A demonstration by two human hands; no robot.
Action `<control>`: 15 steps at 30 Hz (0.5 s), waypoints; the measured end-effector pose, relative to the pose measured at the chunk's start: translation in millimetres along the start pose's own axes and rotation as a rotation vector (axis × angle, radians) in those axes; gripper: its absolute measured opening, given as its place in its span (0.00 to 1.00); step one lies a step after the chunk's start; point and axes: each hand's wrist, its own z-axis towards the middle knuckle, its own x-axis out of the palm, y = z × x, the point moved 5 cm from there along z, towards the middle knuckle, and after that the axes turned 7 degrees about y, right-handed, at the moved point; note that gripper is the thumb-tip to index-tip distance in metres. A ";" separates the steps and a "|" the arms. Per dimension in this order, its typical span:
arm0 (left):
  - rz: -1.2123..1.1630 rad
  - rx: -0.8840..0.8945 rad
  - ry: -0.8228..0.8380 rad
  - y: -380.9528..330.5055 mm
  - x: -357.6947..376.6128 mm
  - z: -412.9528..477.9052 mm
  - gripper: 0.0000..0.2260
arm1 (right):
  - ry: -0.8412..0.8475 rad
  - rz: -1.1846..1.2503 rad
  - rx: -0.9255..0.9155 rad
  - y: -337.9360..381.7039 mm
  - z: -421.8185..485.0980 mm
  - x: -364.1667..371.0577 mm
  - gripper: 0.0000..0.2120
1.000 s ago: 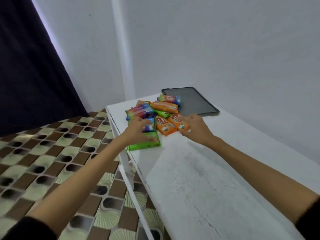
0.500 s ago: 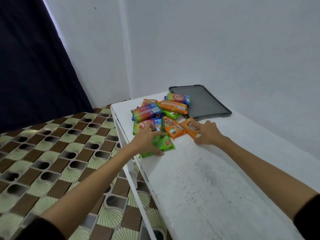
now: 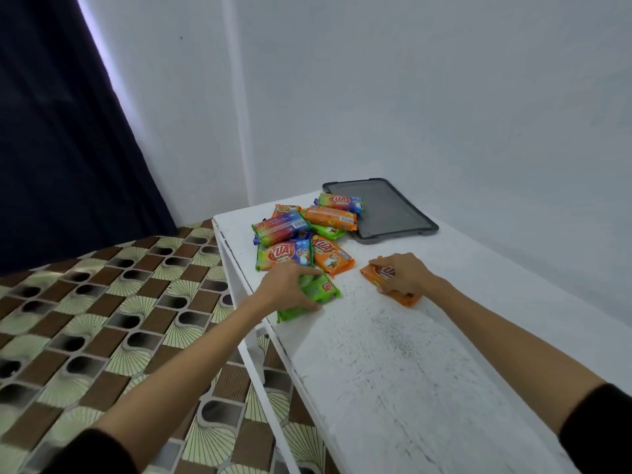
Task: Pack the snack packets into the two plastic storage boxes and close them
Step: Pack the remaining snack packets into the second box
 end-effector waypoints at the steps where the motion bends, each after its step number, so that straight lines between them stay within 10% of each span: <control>1: -0.012 -0.002 0.001 -2.0 -0.5 -1.1 0.31 | 0.012 0.034 -0.005 -1.6 -4.9 -2.5 0.31; 15: -0.055 0.390 -0.060 -187.1 -58.9 -20.0 0.29 | -0.236 0.071 0.150 -84.6 -198.5 -103.9 0.29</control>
